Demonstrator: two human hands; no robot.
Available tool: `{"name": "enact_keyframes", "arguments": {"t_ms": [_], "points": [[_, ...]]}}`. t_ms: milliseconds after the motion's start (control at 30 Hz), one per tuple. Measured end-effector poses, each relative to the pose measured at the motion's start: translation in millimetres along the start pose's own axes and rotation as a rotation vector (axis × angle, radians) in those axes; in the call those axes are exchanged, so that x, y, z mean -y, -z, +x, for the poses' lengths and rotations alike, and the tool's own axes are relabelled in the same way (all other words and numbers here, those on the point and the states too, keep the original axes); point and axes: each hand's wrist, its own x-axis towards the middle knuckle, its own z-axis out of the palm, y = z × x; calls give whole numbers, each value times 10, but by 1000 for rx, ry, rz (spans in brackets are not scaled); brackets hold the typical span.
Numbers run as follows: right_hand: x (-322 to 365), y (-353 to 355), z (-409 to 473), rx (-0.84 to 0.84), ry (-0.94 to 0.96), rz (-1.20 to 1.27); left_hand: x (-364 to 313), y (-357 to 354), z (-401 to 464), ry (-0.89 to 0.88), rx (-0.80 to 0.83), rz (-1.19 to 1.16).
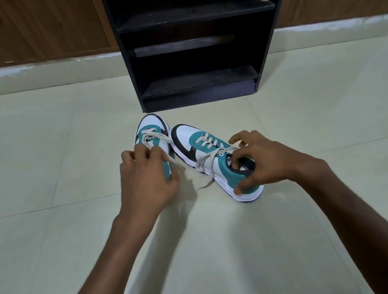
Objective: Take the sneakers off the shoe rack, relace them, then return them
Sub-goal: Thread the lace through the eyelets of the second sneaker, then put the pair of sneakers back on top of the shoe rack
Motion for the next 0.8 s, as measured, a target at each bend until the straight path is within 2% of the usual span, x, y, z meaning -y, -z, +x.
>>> {"name": "enact_keyframes", "arguments": {"t_ms": [133, 200, 267, 400, 500, 667, 800], "points": [[88, 39, 64, 200, -177, -73, 104, 23, -87, 178, 166, 101], [145, 30, 65, 233, -238, -43, 117, 52, -94, 232, 218, 104], [238, 19, 58, 167, -233, -43, 91, 80, -60, 254, 271, 96], [566, -149, 110, -91, -160, 25, -14, 51, -27, 255, 341, 83], [850, -394, 181, -238, -155, 98, -12, -7, -20, 245, 353, -12], [1038, -586, 268, -187, -205, -43, 76, -52, -12, 238, 282, -162], [1118, -588, 314, -222, -201, -46, 59, -146, -35, 234, 173, -219]]}}
